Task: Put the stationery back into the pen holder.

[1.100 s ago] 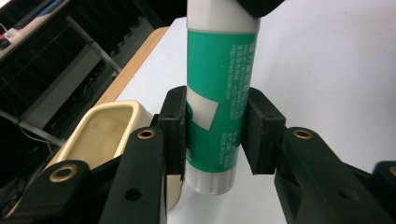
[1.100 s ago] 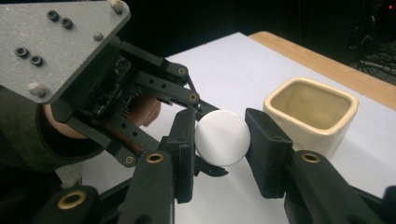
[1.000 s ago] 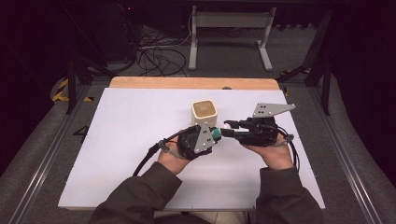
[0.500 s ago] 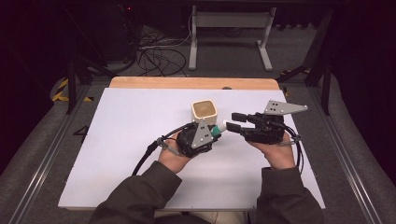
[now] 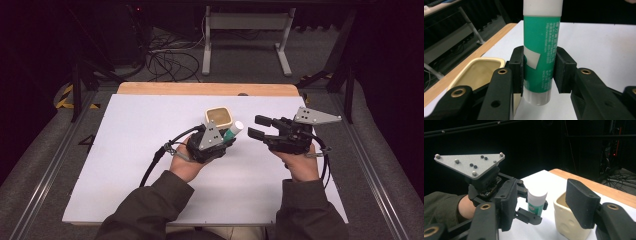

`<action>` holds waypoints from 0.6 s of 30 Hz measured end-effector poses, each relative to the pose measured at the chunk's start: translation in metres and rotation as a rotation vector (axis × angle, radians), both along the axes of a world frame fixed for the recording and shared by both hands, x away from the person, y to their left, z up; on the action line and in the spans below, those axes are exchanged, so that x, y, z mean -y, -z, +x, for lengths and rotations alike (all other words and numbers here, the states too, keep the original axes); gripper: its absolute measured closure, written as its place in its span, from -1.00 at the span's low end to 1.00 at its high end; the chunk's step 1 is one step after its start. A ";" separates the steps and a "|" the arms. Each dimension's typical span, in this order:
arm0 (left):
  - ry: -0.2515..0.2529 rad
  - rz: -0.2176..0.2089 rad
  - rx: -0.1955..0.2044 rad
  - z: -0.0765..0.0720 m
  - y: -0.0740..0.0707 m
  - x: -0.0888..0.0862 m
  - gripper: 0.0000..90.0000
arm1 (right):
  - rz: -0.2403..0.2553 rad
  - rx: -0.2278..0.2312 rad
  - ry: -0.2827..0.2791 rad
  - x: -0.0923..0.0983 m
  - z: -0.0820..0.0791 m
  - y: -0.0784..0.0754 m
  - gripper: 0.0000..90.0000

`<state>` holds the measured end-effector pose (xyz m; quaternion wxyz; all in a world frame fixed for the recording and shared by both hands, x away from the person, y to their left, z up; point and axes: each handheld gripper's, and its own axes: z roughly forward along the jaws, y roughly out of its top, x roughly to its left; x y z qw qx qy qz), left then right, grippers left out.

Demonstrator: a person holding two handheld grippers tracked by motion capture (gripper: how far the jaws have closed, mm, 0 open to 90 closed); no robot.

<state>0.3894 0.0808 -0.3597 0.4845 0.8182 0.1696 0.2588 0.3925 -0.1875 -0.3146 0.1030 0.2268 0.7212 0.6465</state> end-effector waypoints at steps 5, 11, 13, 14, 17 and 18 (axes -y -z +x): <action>0.006 -0.039 -0.001 0.002 -0.002 -0.002 0.45 | 0.016 0.011 0.008 0.002 -0.001 0.000 -0.09; 0.006 -0.096 -0.006 0.006 -0.004 -0.006 0.45 | 0.030 0.015 0.016 0.005 -0.001 -0.001 -0.12; 0.004 -0.121 -0.012 0.008 -0.006 -0.009 0.45 | 0.033 0.016 0.016 0.005 -0.001 -0.001 -0.13; 0.002 -0.139 -0.016 0.009 -0.006 -0.009 0.45 | 0.033 0.016 0.016 0.005 -0.001 -0.001 -0.13; -0.001 -0.167 -0.020 0.012 -0.007 -0.012 0.45 | 0.035 0.020 0.014 0.005 -0.002 0.000 -0.13; -0.003 -0.180 -0.022 0.013 -0.008 -0.013 0.45 | 0.036 0.019 0.012 0.005 -0.002 0.000 -0.14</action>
